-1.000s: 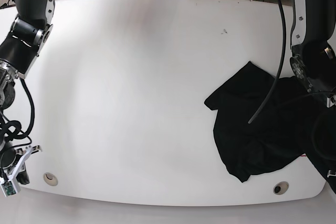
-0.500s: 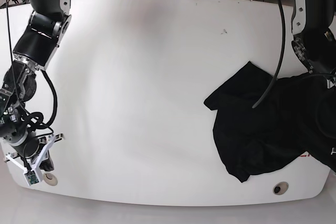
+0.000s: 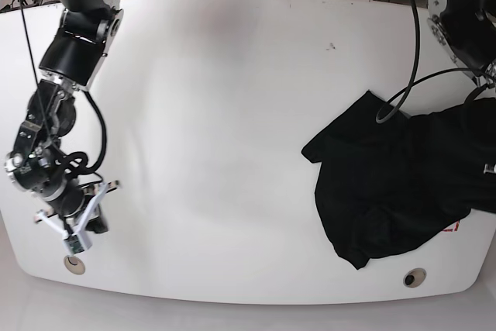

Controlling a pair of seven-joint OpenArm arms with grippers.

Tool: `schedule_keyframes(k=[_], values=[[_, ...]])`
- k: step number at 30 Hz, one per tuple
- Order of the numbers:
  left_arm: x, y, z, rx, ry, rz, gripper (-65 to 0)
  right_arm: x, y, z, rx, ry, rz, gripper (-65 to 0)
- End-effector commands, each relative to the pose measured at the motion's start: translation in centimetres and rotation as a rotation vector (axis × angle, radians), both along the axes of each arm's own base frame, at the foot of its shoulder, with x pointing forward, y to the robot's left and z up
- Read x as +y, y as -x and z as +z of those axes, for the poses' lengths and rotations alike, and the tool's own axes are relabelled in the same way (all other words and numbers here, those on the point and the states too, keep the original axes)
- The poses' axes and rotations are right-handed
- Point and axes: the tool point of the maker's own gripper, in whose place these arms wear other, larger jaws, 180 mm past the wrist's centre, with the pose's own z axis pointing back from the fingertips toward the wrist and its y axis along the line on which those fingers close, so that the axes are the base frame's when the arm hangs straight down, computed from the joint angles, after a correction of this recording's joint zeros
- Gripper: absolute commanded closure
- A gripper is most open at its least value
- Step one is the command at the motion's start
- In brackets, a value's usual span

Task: Fold the T-shirt properly

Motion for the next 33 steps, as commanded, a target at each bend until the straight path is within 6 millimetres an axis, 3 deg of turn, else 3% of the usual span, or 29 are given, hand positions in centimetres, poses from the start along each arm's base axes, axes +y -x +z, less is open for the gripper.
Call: schedule_keyframes(k=[1, 11, 15, 23, 26, 30, 33], values=[[1.3, 1.3, 0.2, 0.008, -0.032, 0.027, 0.0, 1.4, -0.4, 0.8, -0.041, -0.042, 0.017, -5.7], [3.6, 6.6, -5.6, 0.169, -0.017, 0.098, 0.0, 5.2, 1.2, -3.1, 0.034, -0.135, 0.052, -5.9], [5.0, 8.6, -6.3, 0.215, -0.037, 0.130, 0.0, 5.9, 2.0, -4.5, 0.065, -0.153, 0.056, -5.9], [4.9, 10.5, -8.7, 0.295, -0.052, 0.099, -0.4, 6.6, 3.0, -6.1, 0.101, -0.171, 0.059, -5.9], [4.9, 11.0, -9.1, 0.317, -0.054, 0.099, -10.8, 6.5, 3.2, -6.3, 0.107, -0.168, 0.058, -5.9], [5.1, 11.1, -9.0, 0.312, -0.053, 0.104, -38.6, 6.3, 3.2, -6.4, 0.109, -0.164, 0.056, -5.9], [5.1, 11.1, -9.0, 0.310, -0.054, 0.105, -55.1, 6.1, 3.3, -6.4, 0.111, -0.159, 0.055, -5.9]])
